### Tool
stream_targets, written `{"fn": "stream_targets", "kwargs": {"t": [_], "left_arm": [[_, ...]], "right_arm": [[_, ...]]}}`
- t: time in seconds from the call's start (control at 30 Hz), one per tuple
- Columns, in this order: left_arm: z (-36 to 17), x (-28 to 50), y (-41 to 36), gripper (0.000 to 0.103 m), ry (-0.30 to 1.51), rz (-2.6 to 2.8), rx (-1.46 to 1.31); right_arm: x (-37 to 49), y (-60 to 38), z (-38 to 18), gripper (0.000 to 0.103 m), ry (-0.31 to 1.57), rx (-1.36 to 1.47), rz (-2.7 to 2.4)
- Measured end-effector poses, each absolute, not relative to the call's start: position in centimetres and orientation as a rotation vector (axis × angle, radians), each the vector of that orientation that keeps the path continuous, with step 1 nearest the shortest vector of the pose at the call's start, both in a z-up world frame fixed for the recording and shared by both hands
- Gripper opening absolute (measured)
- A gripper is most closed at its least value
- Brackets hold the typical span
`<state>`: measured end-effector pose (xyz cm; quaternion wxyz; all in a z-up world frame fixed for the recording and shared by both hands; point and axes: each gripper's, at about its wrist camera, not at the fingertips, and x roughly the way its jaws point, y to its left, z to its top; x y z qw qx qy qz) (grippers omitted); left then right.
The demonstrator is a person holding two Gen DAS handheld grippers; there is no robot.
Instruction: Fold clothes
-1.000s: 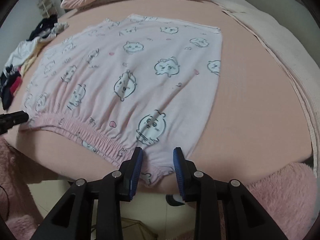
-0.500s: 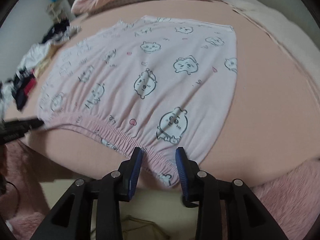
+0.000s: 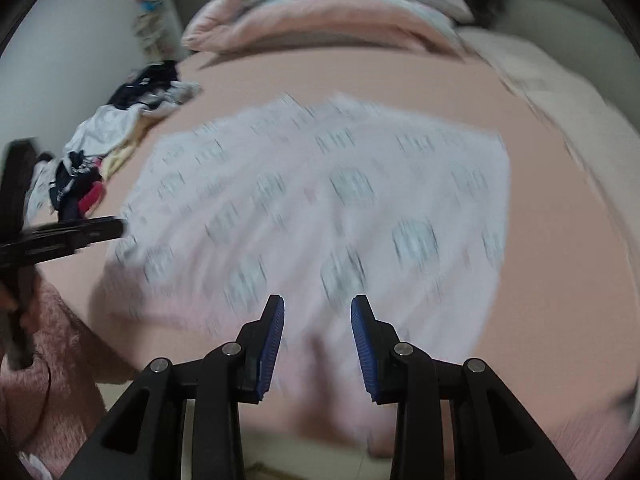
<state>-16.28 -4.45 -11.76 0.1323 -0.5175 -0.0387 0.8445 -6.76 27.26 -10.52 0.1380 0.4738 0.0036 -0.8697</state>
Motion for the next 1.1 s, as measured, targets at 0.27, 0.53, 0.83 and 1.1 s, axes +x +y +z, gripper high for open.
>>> {"fn": "stream_targets", "kwargs": {"t": [0.27,0.53,0.83,1.1], "left_arm": [[-13.7,-24.6,-11.2,0.03,-0.242,2.52,-1.523],[-15.9,-27.3,-8.5,0.03,0.026,2.342,-1.511],[-14.7,-31.1,-10.6,0.03,-0.042,2.539,-1.53],[-12.5,-21.7,-1.4,0.03,0.117,2.318,-1.448]], "right_arm": [[-22.8,19.2,-10.7,0.034,0.053,1.337,-2.403],[-31.0,10.4,-18.4,0.034,0.346,1.492,-2.132],[-38.5,11.4,-18.5,0.034,0.179,1.502,-2.289],[-26.4,14.8,-12.6,0.034,0.044,1.468,-2.289]]}}
